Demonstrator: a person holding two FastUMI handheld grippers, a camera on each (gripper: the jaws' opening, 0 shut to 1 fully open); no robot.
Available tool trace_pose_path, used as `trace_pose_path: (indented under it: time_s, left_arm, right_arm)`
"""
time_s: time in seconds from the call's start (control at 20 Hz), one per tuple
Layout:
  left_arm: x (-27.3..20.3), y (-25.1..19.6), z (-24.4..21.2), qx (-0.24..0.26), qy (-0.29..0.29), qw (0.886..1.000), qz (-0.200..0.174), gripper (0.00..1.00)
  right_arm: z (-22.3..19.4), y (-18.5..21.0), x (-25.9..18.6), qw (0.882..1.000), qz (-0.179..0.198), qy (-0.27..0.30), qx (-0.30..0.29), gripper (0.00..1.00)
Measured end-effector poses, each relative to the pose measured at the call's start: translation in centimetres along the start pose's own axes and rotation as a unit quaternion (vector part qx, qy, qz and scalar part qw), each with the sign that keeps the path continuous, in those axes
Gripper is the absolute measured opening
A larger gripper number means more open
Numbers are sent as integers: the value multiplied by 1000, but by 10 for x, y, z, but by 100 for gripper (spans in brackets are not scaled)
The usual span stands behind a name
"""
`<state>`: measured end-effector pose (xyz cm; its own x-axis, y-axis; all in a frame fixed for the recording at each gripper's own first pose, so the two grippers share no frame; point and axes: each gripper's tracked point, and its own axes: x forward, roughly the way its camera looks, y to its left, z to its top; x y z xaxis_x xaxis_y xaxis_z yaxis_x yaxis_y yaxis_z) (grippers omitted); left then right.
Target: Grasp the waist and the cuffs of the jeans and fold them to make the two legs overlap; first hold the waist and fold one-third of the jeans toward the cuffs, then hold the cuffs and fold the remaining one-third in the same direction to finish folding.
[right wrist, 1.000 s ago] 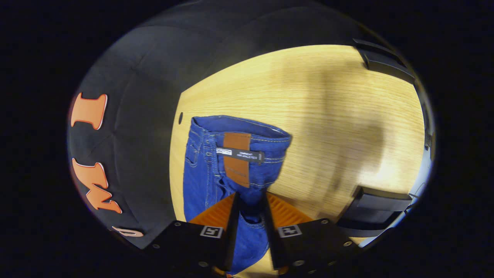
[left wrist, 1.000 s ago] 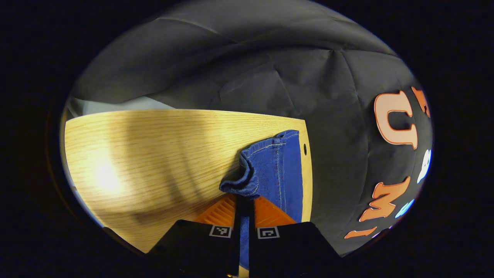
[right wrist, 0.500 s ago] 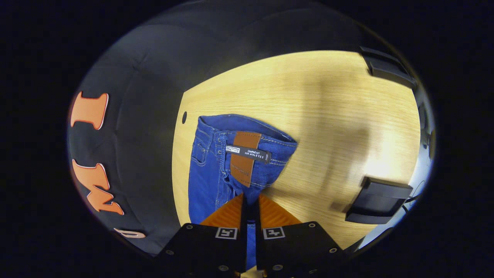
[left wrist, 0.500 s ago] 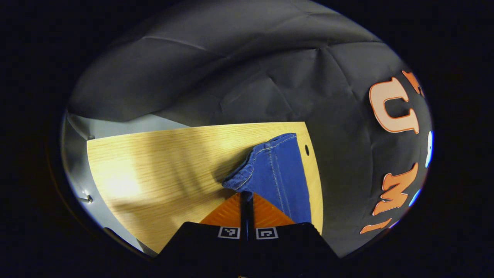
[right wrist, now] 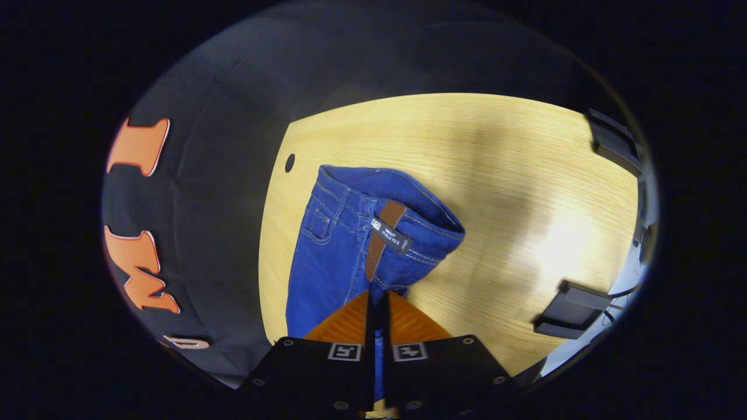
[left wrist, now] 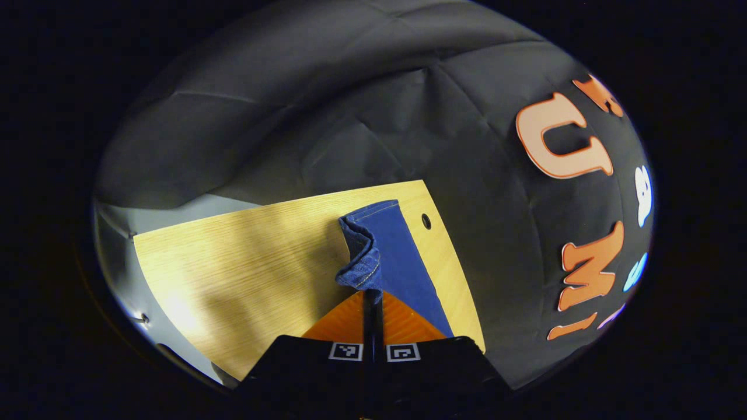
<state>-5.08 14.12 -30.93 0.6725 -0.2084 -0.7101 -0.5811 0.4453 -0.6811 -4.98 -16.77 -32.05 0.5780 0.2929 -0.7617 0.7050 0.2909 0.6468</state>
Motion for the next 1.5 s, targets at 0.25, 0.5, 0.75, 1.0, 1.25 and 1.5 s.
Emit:
trace_pose_path:
  time_s: [0.25,0.5,0.75,1.0,1.25,1.5]
  left_arm:
    - [-15,-6,-5,8,-9,1000,20,1]
    - [-27,-24,0,-25,-7,999,36,1]
    - [-2,-36,23,-41,11,998,46,1]
    - [28,-49,45,-68,39,993,86,1]
    - [45,-64,72,-60,55,990,111,1]
    - [86,-82,89,-81,58,989,113,0]
  right_arm:
    - [-3,-2,22,1000,2,19,-13,2]
    - [6,8,7,1000,-13,19,-7,2]
    - [15,42,7,1000,-8,10,28,2]
    - [24,67,20,997,-38,4,64,2]
    - [43,93,47,995,-63,-8,76,2]
    - [57,120,74,993,-78,-5,85,2]
